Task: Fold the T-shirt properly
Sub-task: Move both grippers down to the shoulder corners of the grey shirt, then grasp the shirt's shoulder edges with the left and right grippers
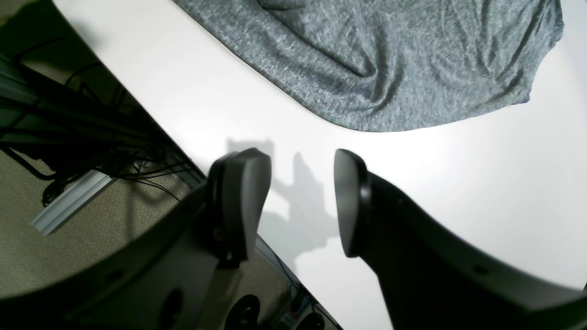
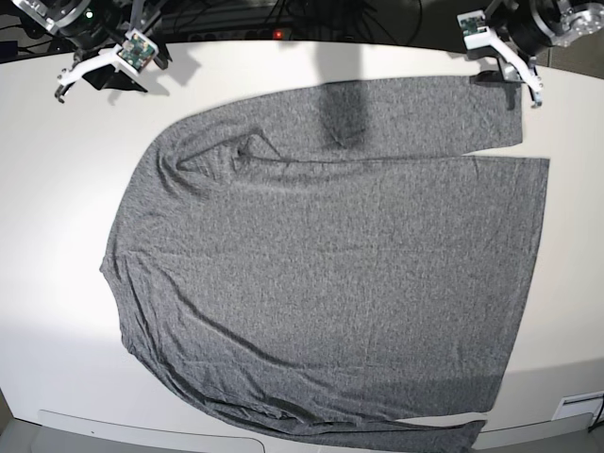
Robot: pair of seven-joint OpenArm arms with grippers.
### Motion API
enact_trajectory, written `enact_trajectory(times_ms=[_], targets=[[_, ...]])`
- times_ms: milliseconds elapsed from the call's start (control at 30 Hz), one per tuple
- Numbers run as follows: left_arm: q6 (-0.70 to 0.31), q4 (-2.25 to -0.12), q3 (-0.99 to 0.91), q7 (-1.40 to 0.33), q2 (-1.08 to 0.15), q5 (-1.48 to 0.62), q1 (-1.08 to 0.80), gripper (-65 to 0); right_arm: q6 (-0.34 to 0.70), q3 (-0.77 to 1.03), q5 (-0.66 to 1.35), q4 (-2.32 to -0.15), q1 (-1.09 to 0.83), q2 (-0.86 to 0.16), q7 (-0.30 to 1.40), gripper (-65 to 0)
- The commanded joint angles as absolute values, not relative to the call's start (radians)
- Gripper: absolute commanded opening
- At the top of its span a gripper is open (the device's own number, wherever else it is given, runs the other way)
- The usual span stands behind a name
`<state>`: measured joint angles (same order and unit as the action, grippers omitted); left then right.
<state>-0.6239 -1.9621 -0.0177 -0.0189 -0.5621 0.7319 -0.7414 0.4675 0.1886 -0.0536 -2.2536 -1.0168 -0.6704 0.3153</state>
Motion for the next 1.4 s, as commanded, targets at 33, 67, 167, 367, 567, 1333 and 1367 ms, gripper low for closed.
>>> enact_trajectory(times_ms=[33, 67, 167, 367, 567, 1333, 1367], targets=[[-0.603, -1.959, -0.024, 0.001, -0.571, 0.725, -0.724, -41.8, 0.456, 0.193, -0.053, -2.269, -1.025, -0.679, 0.299, -37.8], [-0.603, -1.946, -0.023, 0.007, -0.571, 0.724, -0.712, -41.8, 0.455, 0.193, -0.053, -2.269, -1.025, -0.679, 0.299, -37.8], [-0.603, -1.895, -0.023, 0.027, -0.565, 0.725, -0.682, -41.8, 0.456, 0.193, -0.053, -2.269, -1.026, -0.679, 0.300, -37.8], [-0.603, -1.834, -0.023, 0.038, -0.563, 0.725, -0.676, -41.8, 0.455, 0.193, -0.053, -2.269, -1.025, -0.679, 0.303, -37.8], [-0.603, -1.766, -0.023, 0.076, -0.563, 0.726, -0.639, -41.8, 0.456, 0.193, -0.053, -2.269, -1.026, -0.678, 0.303, -37.8], [-0.625, -1.610, -0.023, 0.080, -0.563, 0.731, -0.566, -65.0, 0.456, 0.193, -0.053, -2.269, -1.025, -0.679, 0.303, -37.8], [-0.634, -1.610, -0.023, 0.080, -0.563, 0.726, -0.566, -65.0, 0.456, 0.193, -0.053, -2.269, -1.025, -0.679, 0.302, -37.8]])
